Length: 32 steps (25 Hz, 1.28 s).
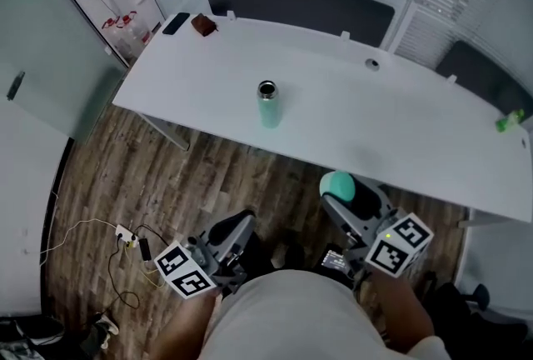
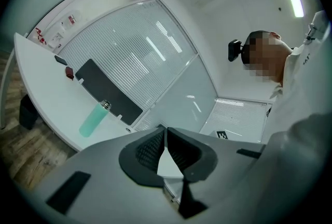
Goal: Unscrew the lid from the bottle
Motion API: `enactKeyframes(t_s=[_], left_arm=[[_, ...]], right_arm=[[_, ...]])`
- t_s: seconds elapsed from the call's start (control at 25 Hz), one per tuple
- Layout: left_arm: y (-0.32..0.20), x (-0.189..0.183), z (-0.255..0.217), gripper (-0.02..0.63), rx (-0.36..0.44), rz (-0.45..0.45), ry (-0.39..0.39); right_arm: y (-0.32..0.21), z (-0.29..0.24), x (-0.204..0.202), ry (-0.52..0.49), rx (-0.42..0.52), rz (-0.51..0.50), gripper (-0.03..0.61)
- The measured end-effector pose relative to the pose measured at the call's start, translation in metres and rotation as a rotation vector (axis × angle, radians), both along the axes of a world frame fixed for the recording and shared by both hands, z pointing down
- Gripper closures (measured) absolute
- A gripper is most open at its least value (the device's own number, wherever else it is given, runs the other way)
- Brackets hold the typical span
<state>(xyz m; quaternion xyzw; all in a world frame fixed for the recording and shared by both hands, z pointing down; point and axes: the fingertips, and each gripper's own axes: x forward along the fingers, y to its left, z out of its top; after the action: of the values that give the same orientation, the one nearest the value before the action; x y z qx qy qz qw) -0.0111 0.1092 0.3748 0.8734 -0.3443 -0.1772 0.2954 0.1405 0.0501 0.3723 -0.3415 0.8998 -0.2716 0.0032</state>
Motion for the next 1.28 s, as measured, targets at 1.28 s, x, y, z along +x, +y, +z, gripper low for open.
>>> enactKeyframes(t_s=[1.28], left_arm=[[0.016,-0.051,-0.014,0.583,0.001,0.133,0.033]], right_arm=[[0.029,-0.032,-0.063,0.043,0.062,0.102,0.284]])
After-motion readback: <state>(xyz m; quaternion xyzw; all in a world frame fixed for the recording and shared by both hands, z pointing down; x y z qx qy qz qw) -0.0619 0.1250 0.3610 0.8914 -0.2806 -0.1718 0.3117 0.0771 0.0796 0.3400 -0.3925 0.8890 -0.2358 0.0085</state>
